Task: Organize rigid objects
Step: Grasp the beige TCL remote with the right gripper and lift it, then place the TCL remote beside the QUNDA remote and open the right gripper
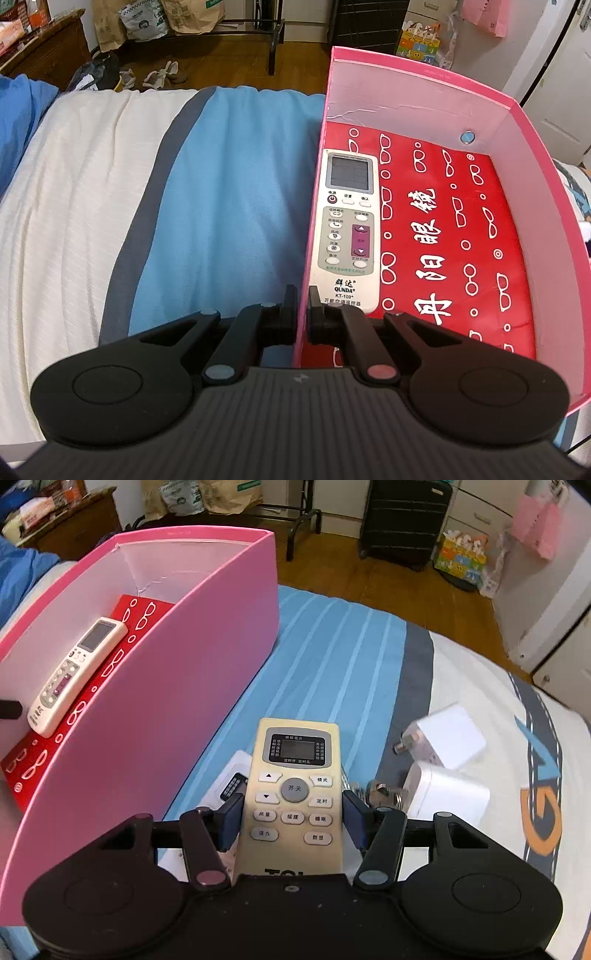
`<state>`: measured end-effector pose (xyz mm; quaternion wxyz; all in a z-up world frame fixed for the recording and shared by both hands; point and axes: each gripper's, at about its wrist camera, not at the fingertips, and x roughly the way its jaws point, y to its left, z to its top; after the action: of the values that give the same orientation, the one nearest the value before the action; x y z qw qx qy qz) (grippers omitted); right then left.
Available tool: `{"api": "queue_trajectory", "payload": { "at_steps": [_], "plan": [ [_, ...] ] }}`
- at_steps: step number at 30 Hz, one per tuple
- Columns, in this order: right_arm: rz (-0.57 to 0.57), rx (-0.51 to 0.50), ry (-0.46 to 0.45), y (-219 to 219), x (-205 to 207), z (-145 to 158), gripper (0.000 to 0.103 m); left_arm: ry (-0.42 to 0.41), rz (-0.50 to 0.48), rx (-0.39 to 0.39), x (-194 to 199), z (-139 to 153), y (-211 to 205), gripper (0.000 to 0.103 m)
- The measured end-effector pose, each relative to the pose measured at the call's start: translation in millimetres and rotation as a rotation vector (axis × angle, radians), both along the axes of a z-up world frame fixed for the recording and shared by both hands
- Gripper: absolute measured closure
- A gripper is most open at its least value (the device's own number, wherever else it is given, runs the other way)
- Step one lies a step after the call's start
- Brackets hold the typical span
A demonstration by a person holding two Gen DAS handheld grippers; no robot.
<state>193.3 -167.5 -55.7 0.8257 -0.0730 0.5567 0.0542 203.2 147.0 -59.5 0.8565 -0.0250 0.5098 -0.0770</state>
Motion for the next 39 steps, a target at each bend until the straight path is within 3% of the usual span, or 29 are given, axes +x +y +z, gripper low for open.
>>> {"api": "queue_trajectory", "payload": {
  "at_steps": [9, 14, 18, 22, 25, 31, 35, 39],
  "plan": [
    [-0.042, 0.027, -0.033, -4.9, -13.2, 18.9, 0.042, 0.0, -0.015, 0.022, -0.7, 0.3, -2.8, 0.1],
    [-0.06, 0.08, -0.078, -11.2, -19.4, 50.2, 0.041, -0.002, -0.022, 0.021, -1.3, 1.0, -3.0, 0.1],
    [-0.056, 0.246, -0.133, -4.8, -20.0, 88.8, 0.041, 0.003, -0.024, 0.008, -0.4, 0.8, -1.0, 0.1],
    [0.032, 0.403, -0.125, 29.8, -15.4, 107.8, 0.041, 0.002, -0.028, 0.003, -0.6, 0.2, -0.3, 0.101],
    [0.052, 0.458, -0.101, 57.9, -10.2, 105.0, 0.041, 0.001, -0.025, -0.017, -0.6, 0.0, 2.1, 0.1],
    [0.162, 0.405, -0.053, 111.5, 10.7, 84.0, 0.041, 0.0, -0.022, -0.034, -0.7, -1.2, 5.1, 0.1],
    [0.131, 0.38, -0.101, 116.1, 24.0, 68.3, 0.041, -0.017, -0.037, -0.016, -4.2, 1.0, 2.8, 0.1],
    [0.051, 0.368, -0.039, 117.1, 43.7, 42.6, 0.041, -0.007, -0.003, -0.052, -1.6, -0.9, 8.2, 0.1]
  ]
}}
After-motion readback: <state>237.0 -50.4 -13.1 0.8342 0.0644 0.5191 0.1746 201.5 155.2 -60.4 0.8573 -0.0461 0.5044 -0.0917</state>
